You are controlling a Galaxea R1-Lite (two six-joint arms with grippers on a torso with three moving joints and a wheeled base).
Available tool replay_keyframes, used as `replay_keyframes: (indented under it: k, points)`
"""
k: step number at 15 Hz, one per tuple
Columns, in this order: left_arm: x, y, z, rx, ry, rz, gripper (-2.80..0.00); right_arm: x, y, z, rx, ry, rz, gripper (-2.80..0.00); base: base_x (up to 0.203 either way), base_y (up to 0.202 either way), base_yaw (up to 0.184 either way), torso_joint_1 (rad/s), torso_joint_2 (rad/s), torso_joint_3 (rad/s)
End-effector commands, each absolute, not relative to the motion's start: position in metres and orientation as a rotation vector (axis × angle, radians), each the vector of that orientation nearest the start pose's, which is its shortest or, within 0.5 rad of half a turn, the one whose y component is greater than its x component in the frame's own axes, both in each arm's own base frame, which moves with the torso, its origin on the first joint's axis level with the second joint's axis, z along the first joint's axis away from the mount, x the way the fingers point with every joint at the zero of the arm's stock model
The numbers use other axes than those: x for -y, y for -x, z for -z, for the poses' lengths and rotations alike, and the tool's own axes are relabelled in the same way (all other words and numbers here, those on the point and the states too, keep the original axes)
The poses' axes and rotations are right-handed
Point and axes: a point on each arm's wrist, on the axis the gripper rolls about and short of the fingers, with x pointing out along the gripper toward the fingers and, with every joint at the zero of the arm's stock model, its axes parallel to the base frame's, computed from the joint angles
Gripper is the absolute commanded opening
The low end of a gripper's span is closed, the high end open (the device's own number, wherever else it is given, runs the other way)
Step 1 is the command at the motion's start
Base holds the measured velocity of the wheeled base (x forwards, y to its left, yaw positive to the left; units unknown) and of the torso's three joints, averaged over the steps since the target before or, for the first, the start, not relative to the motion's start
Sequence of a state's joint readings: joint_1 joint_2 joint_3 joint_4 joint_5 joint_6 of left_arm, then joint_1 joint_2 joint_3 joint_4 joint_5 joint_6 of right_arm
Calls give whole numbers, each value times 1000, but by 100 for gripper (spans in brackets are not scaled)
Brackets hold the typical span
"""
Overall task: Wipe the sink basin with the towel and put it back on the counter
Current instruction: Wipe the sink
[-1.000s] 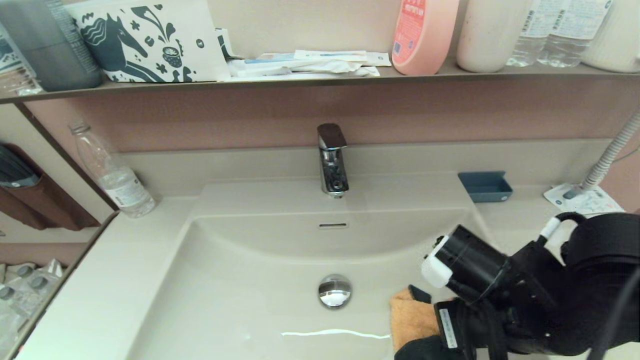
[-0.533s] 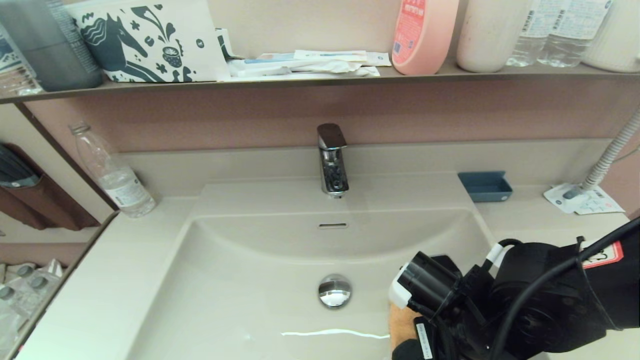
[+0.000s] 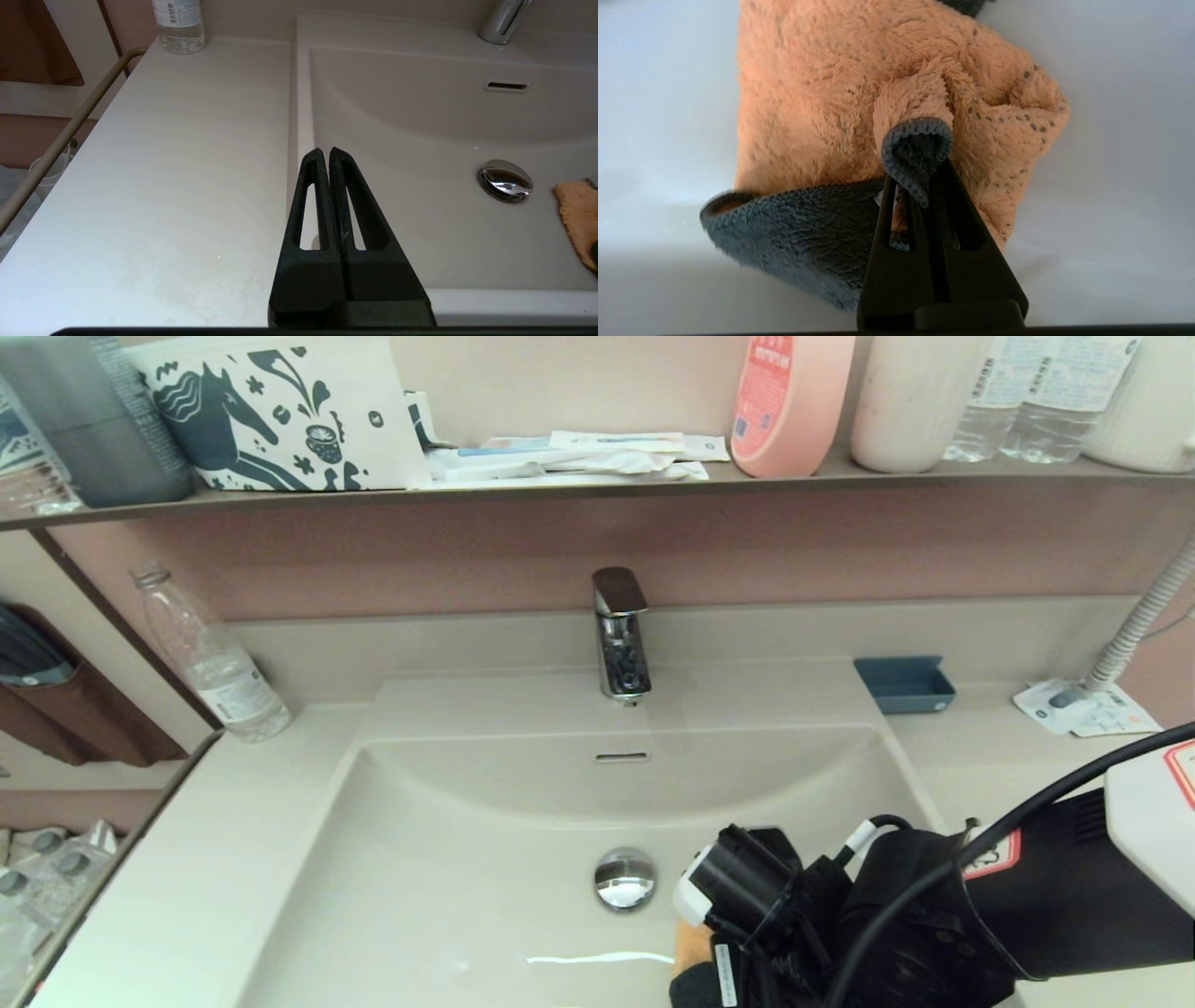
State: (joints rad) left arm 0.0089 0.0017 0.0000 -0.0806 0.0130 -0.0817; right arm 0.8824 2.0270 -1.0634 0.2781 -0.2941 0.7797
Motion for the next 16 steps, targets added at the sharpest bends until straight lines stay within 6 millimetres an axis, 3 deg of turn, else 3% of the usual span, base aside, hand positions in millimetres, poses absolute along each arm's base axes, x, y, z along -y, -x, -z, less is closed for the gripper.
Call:
replay_keyframes:
  k: [1, 6, 14, 16]
  points:
    - [0, 23, -84, 79, 83, -20, -280, -254, -211, -66, -1171, 8, -89, -280, 0, 0, 0, 0, 0, 0]
    - [0, 23, -84, 79, 83, -20, -280, -278, -216, -61, -1186, -51, -190, -280, 0, 0, 0, 0, 0, 0]
    - [0, 23, -84, 79, 83, -20, -280, -351, -220, -21, -1168, -35, -319, -280, 0, 0, 0, 0, 0, 0]
    - [0, 23, -84, 79, 83, -20, -280, -368, -223, -21, -1144, -51, -351, -280, 0, 0, 0, 0, 0, 0]
